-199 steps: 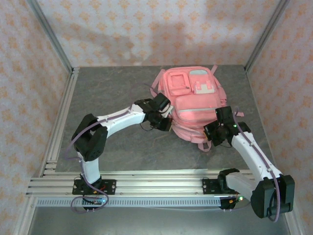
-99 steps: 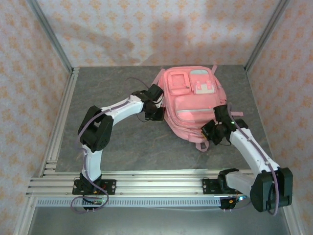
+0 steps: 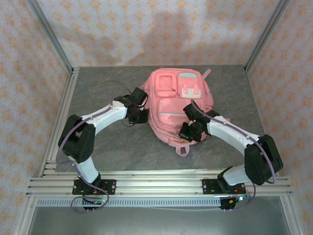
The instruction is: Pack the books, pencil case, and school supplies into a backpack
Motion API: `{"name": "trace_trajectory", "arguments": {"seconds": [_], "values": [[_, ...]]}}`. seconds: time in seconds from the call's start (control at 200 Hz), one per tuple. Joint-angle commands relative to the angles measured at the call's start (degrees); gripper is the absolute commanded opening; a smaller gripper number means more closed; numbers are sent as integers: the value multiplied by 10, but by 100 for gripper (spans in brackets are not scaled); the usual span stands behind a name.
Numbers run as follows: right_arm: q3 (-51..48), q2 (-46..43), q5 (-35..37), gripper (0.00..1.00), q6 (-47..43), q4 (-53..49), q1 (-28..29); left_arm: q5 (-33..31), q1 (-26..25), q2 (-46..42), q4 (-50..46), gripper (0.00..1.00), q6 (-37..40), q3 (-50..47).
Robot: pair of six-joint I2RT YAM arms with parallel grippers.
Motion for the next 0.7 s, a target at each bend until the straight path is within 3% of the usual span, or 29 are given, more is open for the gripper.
{"name": "trace_trajectory", "arguments": {"seconds": [0.0, 0.04, 0.18, 0.21, 0.225, 0.245, 0.36, 0.415, 0.59, 0.696], "values": [[-2, 1, 6, 7, -28, -26, 7, -122, 39, -46, -39, 0, -22, -39], [-2, -1, 0, 16, -28, -17, 11, -123, 41, -62, -41, 0, -21, -54], [6, -22, -19, 67, -41, 1, 15, -146, 50, -102, -64, 0, -2, -78], [12, -36, -10, 78, -44, 1, 15, -148, 53, -107, -69, 6, 5, -77], [15, -44, -6, 91, -48, 2, 15, -147, 55, -109, -71, 11, 8, -77], [20, -56, 0, 100, -53, 4, 15, -144, 56, -111, -73, 18, 13, -76], [69, -111, 68, 99, -90, -19, 15, -158, 62, -124, -95, 66, 26, -59], [103, -127, 117, 99, -111, -41, 15, -166, 68, -136, -97, 99, 28, -55], [167, -187, 369, 99, -144, -45, 14, -200, 87, -236, -62, 100, 42, -78], [160, -199, 488, 99, -212, 29, 11, -299, 88, -260, -64, 100, 30, -67]]}}
